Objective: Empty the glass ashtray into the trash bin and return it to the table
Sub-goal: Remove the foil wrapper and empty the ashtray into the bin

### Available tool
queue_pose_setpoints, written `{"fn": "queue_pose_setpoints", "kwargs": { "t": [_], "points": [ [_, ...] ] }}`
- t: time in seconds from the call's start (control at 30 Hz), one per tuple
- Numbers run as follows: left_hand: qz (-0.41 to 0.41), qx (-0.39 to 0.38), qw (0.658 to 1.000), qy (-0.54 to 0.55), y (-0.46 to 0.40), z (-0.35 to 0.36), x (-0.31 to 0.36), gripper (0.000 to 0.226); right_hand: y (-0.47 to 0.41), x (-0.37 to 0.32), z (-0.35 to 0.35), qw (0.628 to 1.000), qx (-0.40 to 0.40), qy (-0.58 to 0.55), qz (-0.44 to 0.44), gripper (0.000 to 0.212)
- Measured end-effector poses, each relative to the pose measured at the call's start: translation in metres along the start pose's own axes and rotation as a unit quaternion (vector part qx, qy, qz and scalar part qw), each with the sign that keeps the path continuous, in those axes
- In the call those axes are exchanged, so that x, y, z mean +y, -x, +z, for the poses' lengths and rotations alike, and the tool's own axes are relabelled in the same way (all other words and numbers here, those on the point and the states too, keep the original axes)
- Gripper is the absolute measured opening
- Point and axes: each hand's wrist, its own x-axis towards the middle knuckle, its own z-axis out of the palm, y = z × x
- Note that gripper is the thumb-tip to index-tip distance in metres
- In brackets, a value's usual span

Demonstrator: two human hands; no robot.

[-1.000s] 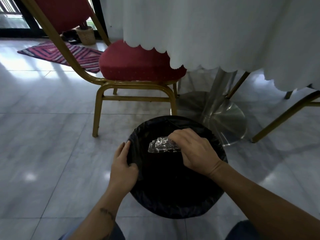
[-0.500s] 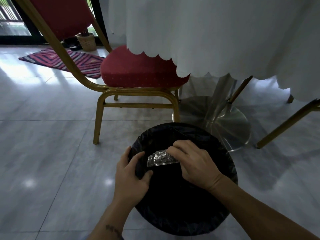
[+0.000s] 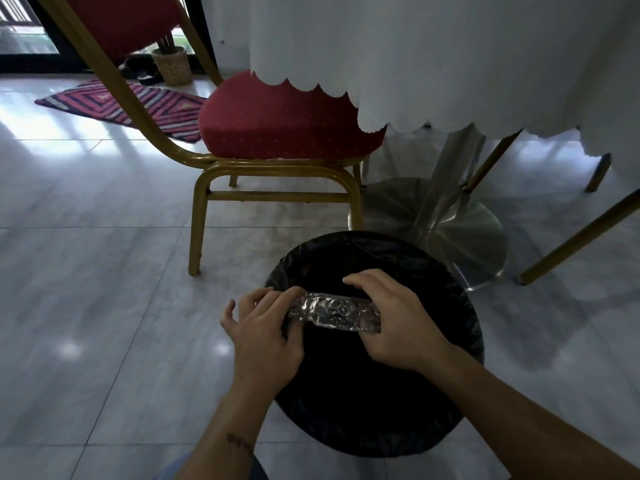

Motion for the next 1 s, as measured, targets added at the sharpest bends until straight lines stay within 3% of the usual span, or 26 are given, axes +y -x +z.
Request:
{"fn": "queue_pose_setpoints", "kwargs": {
  "t": [0.17,0.5,0.77,1.0],
  "points": [
    [0.017,-0.01,1.0,-0.001,-0.001,-0.001,-0.003,0.038,-0.002,0.002,0.002,0.993,-0.105,-0.035,0.05,0.058],
    [-0.036,-0.049,0.996,0.058,0.002,-0.001,-0.013,0.053,0.013,0.005,0.006,0.996,0.003,0.079,-0.04,0.058],
    [-0.046,-0.064,0.996,0.046,0.002,0.0,-0.014,0.056,0.023,0.008,0.003,0.992,0.021,0.109,-0.052,0.055],
    [-0.038,-0.061,0.997,0.04,0.002,0.002,-0.015,0.058,0.022,0.015,0.001,0.99,0.03,0.135,-0.04,0.066]
  ]
}}
